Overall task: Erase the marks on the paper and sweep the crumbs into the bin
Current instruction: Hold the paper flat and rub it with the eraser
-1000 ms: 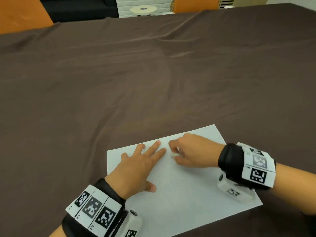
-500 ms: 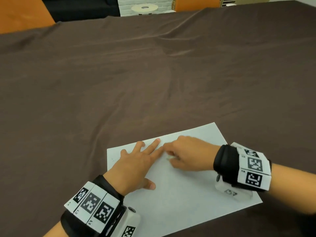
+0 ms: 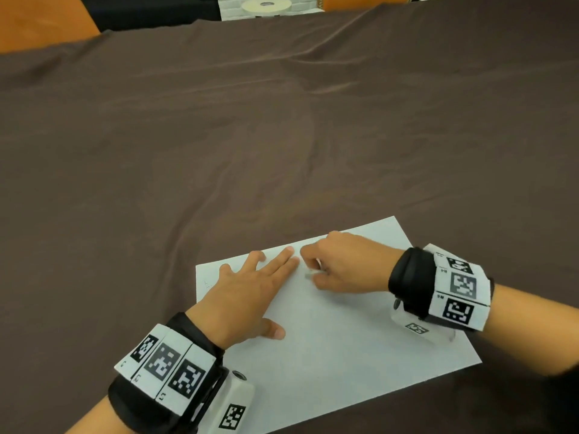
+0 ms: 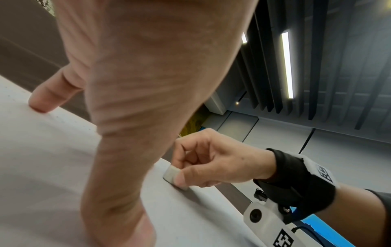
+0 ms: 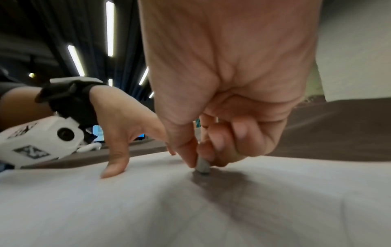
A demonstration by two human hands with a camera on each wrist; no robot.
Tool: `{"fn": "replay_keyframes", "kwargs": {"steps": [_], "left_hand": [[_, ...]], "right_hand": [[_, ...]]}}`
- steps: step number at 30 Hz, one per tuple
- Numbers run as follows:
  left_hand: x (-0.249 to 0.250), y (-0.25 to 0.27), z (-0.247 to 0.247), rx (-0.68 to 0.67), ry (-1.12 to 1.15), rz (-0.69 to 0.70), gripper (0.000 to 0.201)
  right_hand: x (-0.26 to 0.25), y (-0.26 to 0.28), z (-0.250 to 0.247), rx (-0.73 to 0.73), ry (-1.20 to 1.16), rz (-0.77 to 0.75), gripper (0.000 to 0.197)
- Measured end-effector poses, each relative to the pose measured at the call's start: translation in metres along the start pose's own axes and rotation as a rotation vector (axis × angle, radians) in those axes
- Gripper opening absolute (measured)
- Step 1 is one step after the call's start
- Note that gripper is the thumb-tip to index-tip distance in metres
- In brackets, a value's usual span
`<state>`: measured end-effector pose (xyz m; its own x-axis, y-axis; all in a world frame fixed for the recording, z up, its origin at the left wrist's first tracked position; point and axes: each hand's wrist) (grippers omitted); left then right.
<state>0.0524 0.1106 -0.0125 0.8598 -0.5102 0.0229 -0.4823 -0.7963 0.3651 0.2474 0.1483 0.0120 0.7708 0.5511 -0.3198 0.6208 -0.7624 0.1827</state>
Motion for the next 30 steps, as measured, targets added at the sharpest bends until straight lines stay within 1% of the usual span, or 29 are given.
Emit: {"fn": "replay_keyframes", "kwargs": {"steps": [1, 4, 5, 6, 8, 10, 11, 14, 15, 16, 18, 19, 21, 24, 25, 28, 29, 30], "left_hand": [[0.000, 0.000, 0.000, 0.000, 0.000, 0.001, 0.109], [0.001, 0.001, -0.001, -0.005, 0.006, 0.003, 0.107], [0.000, 0.000, -0.001, -0.006, 0.006, 0.003, 0.107], [0.000, 0.000, -0.002, -0.007, 0.007, 0.003, 0.107], [0.000, 0.000, -0.001, -0.004, 0.008, -0.001, 0.108], [0.000, 0.000, 0.000, -0.006, 0.002, -0.003, 0.109], [0.000, 0.001, 0.000, -0.005, 0.000, -0.002, 0.108], [0.001, 0.001, -0.002, -0.013, -0.001, 0.005, 0.107], [0.000, 0.001, -0.003, -0.015, 0.000, 0.006, 0.107], [0.000, 0.000, -0.003, -0.017, 0.001, 0.005, 0.107], [0.000, 0.000, -0.003, -0.019, 0.001, 0.002, 0.107], [0.001, 0.000, -0.003, -0.019, -0.002, 0.001, 0.107], [0.001, 0.001, -0.002, -0.022, -0.007, 0.003, 0.107], [0.000, 0.002, -0.003, -0.034, 0.004, 0.006, 0.107], [0.000, 0.002, -0.004, -0.038, 0.010, 0.005, 0.107], [0.001, 0.001, -0.005, -0.046, 0.023, -0.003, 0.107], [0.002, 0.002, -0.005, -0.046, 0.024, -0.003, 0.107], [0.002, 0.002, -0.004, -0.045, 0.019, -0.002, 0.107]], "right_hand": [[-0.004, 0.002, 0.003, -0.010, 0.013, -0.017, 0.014], [-0.029, 0.018, 0.017, -0.141, -0.005, -0.151, 0.017], [-0.030, 0.020, 0.016, -0.161, -0.005, -0.165, 0.016], [-0.025, 0.016, 0.012, -0.149, 0.008, -0.145, 0.016], [-0.008, 0.006, 0.000, -0.076, 0.021, -0.042, 0.013], [0.001, 0.002, -0.003, -0.029, 0.022, -0.019, 0.013], [-0.003, 0.006, 0.000, -0.046, 0.023, -0.041, 0.014], [-0.031, 0.024, 0.015, -0.192, -0.002, -0.187, 0.011], [-0.031, 0.025, 0.015, -0.204, -0.004, -0.194, 0.010], [-0.025, 0.021, 0.010, -0.181, 0.003, -0.156, 0.010], [-0.005, 0.010, -0.002, -0.097, 0.023, -0.027, 0.010], [0.004, 0.007, -0.006, -0.060, 0.033, 0.006, 0.009], [0.003, 0.012, -0.002, -0.065, 0.029, -0.008, 0.008], [-0.020, 0.028, 0.009, -0.201, 0.009, -0.140, 0.010], [-0.018, 0.026, 0.006, -0.195, 0.016, -0.135, 0.010], [0.014, 0.011, -0.011, -0.071, 0.034, 0.053, 0.009], [0.021, 0.009, -0.012, -0.046, 0.036, 0.078, 0.010], [0.020, 0.011, -0.010, -0.037, 0.034, 0.065, 0.010]]}}
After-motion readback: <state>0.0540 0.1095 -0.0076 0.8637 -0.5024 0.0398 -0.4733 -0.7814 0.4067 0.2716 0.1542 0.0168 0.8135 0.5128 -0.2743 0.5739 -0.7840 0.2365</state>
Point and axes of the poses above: each hand's wrist, its own y-axis away from the middle knuckle, its own z-axis out of the palm, x = y × z, and after that the axes turned 7 degrees about x, right-handed
